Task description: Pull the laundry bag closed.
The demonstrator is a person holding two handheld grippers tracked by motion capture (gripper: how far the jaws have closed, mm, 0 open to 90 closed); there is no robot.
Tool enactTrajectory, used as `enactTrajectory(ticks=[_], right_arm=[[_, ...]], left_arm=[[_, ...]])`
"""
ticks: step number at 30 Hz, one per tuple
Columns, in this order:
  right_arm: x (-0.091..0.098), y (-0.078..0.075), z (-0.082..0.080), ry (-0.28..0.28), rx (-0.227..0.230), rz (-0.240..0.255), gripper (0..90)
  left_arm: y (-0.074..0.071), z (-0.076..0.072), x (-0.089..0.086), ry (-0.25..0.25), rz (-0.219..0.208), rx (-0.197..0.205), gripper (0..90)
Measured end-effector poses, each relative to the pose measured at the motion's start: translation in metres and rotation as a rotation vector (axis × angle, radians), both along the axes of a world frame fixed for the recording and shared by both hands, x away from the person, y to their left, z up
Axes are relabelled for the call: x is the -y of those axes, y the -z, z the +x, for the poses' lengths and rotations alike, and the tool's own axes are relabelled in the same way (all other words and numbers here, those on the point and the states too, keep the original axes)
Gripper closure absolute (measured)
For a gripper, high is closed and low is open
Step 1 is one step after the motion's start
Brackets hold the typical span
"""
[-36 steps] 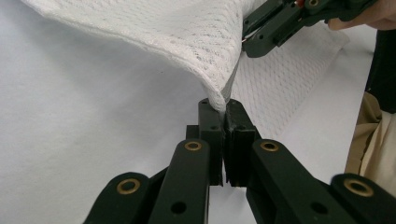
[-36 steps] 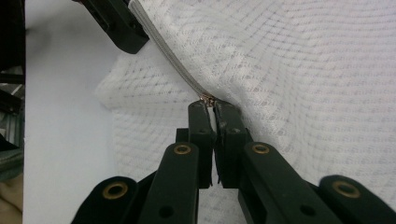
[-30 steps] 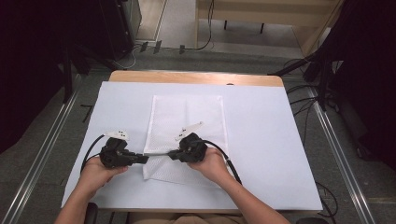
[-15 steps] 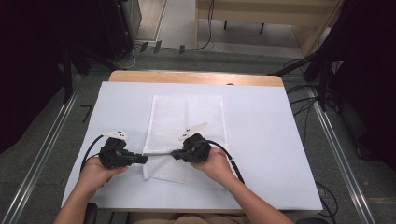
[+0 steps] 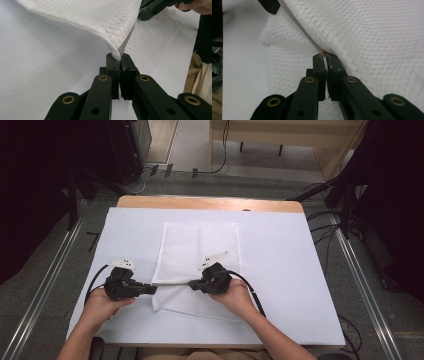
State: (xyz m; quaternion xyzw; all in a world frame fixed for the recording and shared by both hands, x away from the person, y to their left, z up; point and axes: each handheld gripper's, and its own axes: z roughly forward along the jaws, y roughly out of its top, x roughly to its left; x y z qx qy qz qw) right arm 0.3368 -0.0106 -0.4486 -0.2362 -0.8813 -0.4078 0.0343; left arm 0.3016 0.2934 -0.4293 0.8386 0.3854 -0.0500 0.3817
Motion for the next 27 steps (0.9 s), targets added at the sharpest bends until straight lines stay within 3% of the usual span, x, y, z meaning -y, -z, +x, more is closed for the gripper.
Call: enactTrajectory(ticks=[27], right_arm=[[0.021,0.005,0.001,0.042,-0.009,-0.022,88.5]], left_arm=[[-0.001,-0.001,-0.007,-0.022,-0.003,0.003,88.3]])
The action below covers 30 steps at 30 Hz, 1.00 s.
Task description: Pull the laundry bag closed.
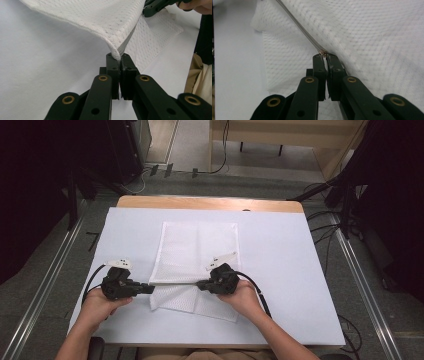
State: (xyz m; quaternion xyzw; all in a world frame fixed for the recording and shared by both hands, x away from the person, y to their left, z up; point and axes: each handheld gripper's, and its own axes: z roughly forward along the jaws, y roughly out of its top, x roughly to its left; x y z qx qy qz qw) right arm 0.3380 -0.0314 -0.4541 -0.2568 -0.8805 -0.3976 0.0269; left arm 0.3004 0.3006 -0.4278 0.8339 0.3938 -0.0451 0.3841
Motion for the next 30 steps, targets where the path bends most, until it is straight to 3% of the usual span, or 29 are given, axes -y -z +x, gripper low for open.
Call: enactTrajectory(ticks=[30], right_arm=[[0.028,0.000,-0.003,0.029,-0.016,-0.026,88.5]], left_arm=[[0.000,0.000,-0.003,-0.009,-0.003,0.003,88.0]])
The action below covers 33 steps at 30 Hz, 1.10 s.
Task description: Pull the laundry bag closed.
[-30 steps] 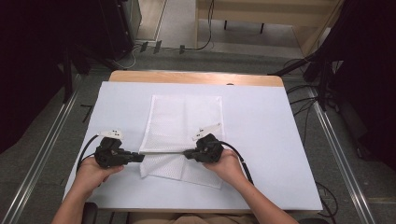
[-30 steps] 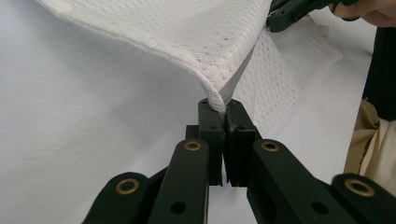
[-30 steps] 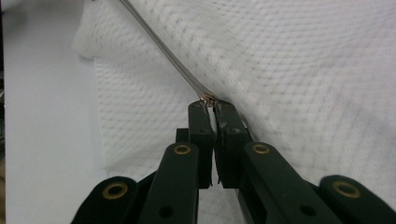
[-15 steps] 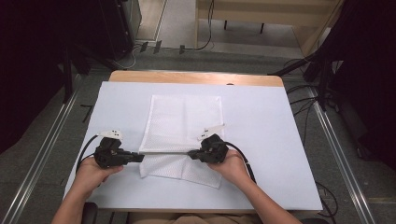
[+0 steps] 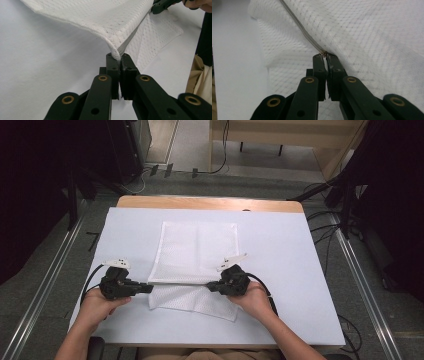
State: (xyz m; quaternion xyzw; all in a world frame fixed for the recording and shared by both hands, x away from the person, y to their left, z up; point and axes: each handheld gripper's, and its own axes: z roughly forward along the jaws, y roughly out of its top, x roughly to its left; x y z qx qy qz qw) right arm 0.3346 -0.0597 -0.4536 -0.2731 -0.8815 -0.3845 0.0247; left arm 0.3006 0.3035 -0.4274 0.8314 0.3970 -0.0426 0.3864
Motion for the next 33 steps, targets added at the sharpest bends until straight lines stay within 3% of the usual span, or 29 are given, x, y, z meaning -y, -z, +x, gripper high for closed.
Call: enactTrajectory(ticks=[18,33], right_arm=[[0.013,-0.001,-0.003,0.002,-0.002,-0.006,88.5],[0.034,0.000,-0.002,0.036,-0.027,-0.029,88.5]], left_arm=[[0.000,0.000,-0.002,-0.016,0.001,-0.002,88.0],[0.001,0.001,-0.005,-0.023,0.003,-0.016,88.0]])
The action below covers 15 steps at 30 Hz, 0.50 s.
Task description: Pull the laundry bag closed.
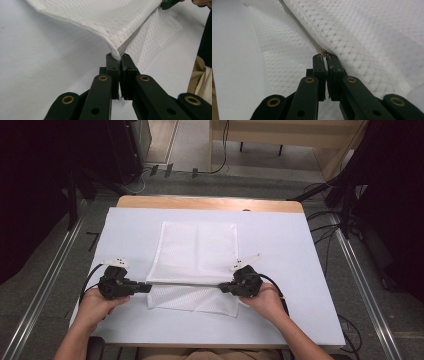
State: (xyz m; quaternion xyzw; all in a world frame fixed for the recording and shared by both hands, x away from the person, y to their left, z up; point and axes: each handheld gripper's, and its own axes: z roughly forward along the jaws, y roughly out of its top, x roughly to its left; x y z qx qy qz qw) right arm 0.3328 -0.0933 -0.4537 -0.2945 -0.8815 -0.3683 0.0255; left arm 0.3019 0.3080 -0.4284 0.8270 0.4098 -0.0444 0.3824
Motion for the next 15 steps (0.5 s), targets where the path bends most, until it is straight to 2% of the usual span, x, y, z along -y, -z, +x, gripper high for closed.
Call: enactTrajectory(ticks=[8,15], right_arm=[[0.019,-0.001,0.000,0.031,-0.016,-0.004,88.5],[0.029,-0.001,0.000,0.036,-0.009,-0.010,88.5]], left_arm=[[0.001,0.000,0.000,0.001,0.002,-0.003,88.1],[0.001,0.000,0.001,0.006,0.000,-0.008,88.1]])
